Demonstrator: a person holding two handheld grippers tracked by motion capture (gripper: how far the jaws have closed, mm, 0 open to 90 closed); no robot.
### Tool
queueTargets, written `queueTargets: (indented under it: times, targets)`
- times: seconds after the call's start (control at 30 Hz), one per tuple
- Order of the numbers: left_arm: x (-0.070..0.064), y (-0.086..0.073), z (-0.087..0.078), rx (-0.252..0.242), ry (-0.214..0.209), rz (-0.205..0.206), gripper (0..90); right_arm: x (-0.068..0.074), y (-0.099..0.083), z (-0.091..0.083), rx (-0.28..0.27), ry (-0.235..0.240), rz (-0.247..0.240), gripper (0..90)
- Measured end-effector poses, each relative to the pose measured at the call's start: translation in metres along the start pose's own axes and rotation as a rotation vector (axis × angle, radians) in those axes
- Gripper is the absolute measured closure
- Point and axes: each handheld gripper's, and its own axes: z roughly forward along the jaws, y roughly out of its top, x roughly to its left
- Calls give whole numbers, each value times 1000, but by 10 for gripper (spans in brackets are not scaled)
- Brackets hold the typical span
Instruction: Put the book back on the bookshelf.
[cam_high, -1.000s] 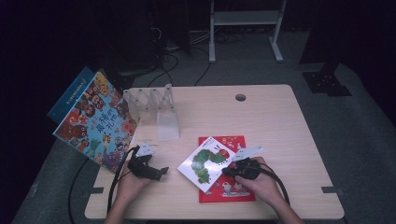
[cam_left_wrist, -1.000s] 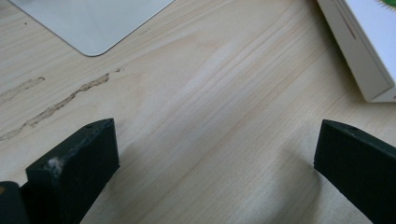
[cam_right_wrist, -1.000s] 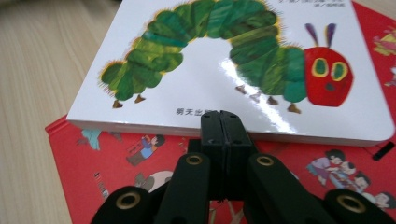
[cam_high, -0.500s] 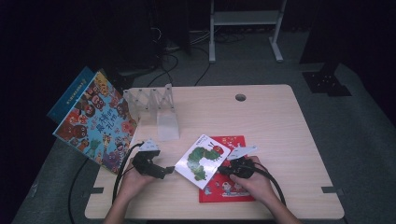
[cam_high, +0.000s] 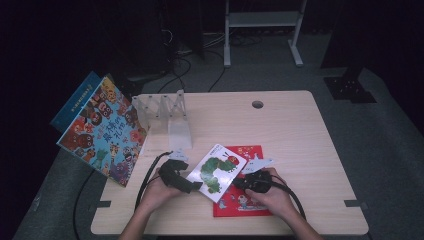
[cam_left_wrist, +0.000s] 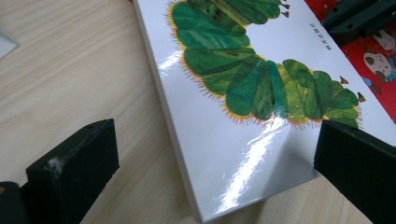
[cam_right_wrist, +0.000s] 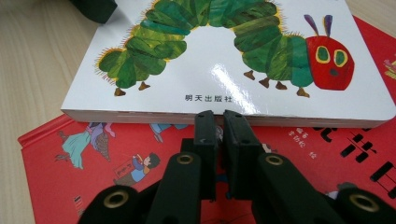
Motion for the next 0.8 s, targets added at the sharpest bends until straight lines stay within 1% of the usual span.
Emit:
queueTargets:
  times: [0.1, 0.13, 0.17, 0.27, 0.3, 0.33, 0.4, 0.53, 0.57, 0.6, 0.7, 0.73, 0.8]
  targets:
    - [-2, 2, 4, 17, -20, -5, 0, 0, 0, 0, 2, -3, 2, 843]
    - [-3, 3, 5, 11, -26, -10, 0, 0, 0, 0, 3, -4, 2, 845]
    - [-3, 3, 7, 17, -34, -16, 0, 0, 0, 0, 3, -4, 1, 848]
    - [-4, 4, 10, 29, -59, -29, 0, 0, 0, 0, 2, -4, 3, 848]
    - [-4, 5, 11, 35, -75, -29, 0, 0, 0, 0, 2, -4, 2, 849]
    - [-4, 5, 12, 30, -78, -27, 0, 0, 0, 0, 3, -6, 2, 849]
    - [-5, 6, 13, 40, -84, -21, 0, 0, 0, 0, 3, -8, 0, 848]
    - [-6, 9, 14, 48, -74, -27, 0, 1, 1, 1, 4, -12, 2, 847]
    - [-7, 9, 15, 49, -69, -39, 0, 2, 1, 1, 3, -13, 4, 847]
    - [-7, 10, 15, 58, -66, -33, 0, 2, 1, 1, 3, -16, 1, 846]
    - [-9, 14, 15, 78, -55, -40, 0, 2, 1, 1, 5, -19, 5, 846]
    - [-9, 14, 15, 68, -60, -60, 0, 2, 1, 1, 6, -19, 7, 846]
    - [-7, 14, 14, 50, -73, -81, 0, 3, 1, 1, 3, -23, 11, 846]
